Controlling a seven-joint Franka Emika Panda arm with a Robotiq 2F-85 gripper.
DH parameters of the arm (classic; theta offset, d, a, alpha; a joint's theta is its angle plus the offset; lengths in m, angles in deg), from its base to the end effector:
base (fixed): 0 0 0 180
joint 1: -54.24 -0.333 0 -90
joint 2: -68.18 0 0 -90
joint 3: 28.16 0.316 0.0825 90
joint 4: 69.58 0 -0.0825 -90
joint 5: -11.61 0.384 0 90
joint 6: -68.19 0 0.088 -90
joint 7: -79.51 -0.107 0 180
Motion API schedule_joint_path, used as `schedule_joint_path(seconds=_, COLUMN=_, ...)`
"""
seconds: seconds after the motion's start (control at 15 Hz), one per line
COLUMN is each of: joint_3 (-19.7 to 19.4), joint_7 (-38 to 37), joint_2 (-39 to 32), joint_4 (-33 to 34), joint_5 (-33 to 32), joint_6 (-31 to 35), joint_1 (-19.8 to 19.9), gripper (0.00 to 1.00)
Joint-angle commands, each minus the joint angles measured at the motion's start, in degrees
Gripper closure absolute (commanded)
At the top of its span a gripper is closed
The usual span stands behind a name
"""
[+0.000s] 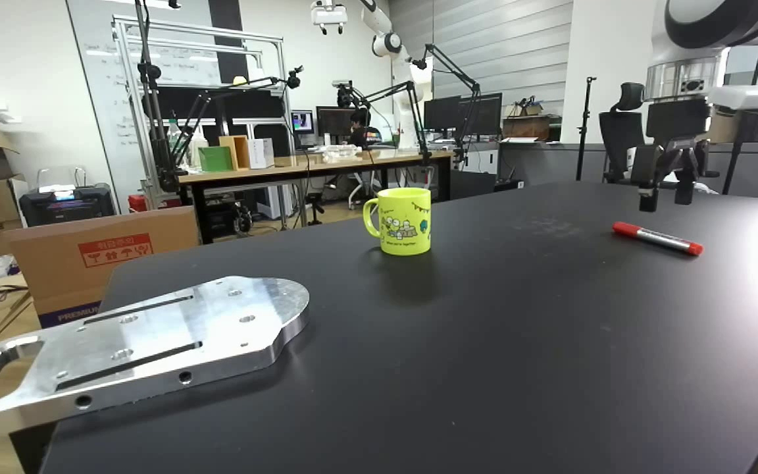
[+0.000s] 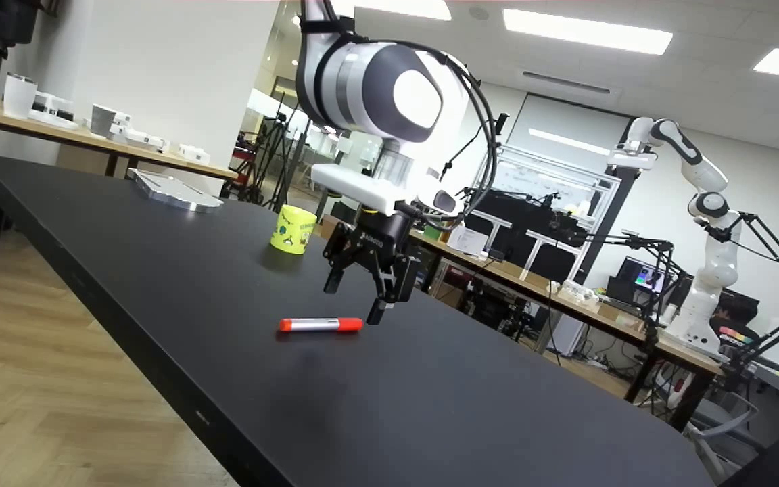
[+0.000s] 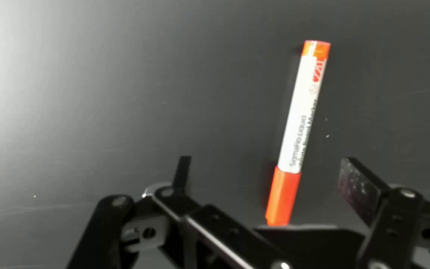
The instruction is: Put the marker in the cup
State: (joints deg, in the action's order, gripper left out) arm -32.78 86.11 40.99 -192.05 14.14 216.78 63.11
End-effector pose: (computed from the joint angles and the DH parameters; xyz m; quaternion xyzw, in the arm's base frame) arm 0.5531 -0.1342 0.1789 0.9971 -0.0747 -0.0094 0.0055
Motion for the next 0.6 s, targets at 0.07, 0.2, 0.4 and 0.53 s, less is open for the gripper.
schedule_joint_path(seconds=0.07, joint_3=1.5, joint_7=-0.8, joint_2=-4.7, joint_4=4.7, joint_5=3.4, joint_6=-3.0, joint_1=1.8, gripper=0.0)
schedule_joint_path(seconds=0.2, joint_3=0.9, joint_7=-2.5, joint_2=-6.0, joint_4=6.0, joint_5=3.6, joint_6=-4.3, joint_1=1.1, gripper=0.0)
schedule_joint_path(seconds=0.4, joint_3=-0.5, joint_7=-8.1, joint_2=-8.0, joint_4=8.6, joint_5=3.4, joint_6=-8.8, joint_1=-0.8, gripper=0.26)
schedule_joint_path(seconds=0.53, joint_3=-0.5, joint_7=-10.0, joint_2=-8.6, joint_4=9.4, joint_5=3.4, joint_6=-9.8, joint_1=-1.4, gripper=0.4)
